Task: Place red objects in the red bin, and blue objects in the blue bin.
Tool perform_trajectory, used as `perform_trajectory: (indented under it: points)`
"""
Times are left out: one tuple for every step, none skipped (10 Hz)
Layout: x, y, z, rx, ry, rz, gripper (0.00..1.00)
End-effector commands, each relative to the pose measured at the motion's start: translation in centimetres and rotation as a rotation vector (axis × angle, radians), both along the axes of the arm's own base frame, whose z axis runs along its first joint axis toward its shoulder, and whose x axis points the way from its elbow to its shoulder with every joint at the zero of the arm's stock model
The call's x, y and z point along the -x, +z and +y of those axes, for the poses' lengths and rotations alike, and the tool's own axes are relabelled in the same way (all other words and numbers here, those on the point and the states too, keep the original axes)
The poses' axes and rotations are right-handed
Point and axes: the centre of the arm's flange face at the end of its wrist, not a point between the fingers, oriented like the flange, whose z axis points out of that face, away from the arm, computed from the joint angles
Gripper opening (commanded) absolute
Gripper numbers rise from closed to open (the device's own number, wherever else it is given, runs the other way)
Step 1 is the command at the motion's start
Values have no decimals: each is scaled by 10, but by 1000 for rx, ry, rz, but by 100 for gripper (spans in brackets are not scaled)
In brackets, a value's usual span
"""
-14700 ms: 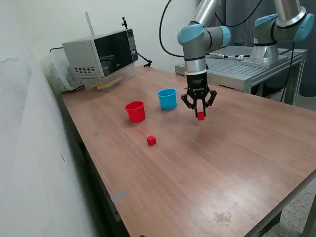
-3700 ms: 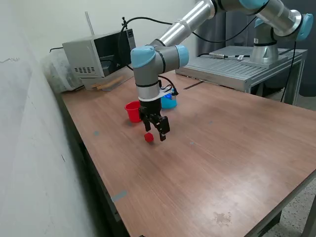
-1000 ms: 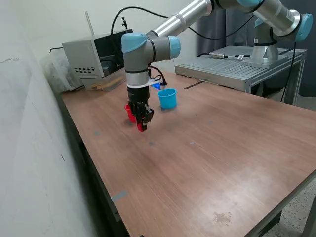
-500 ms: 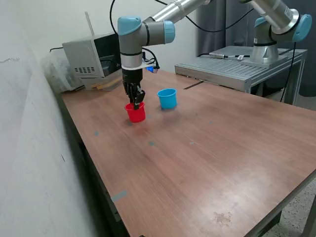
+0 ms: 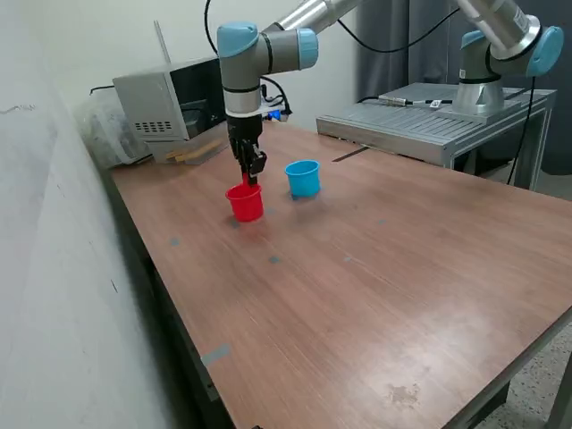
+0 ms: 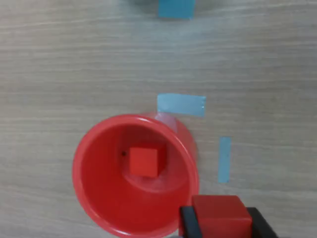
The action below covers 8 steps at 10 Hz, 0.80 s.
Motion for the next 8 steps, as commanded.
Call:
perform_trajectory:
  points:
    - [-4, 7, 14, -4, -17, 4, 0]
    - [-1, 14, 40, -5, -49, 24, 0]
    - [3, 25, 58, -8, -70, 47, 0]
    - [6, 27, 74, -11, -87, 57, 0]
    - [7, 21, 87, -11, -101, 52, 0]
    - [8, 11, 93, -8, -107, 40, 0]
    - [7, 5, 93, -7, -107, 33, 0]
    - [7, 4, 91, -5, -106, 30, 0]
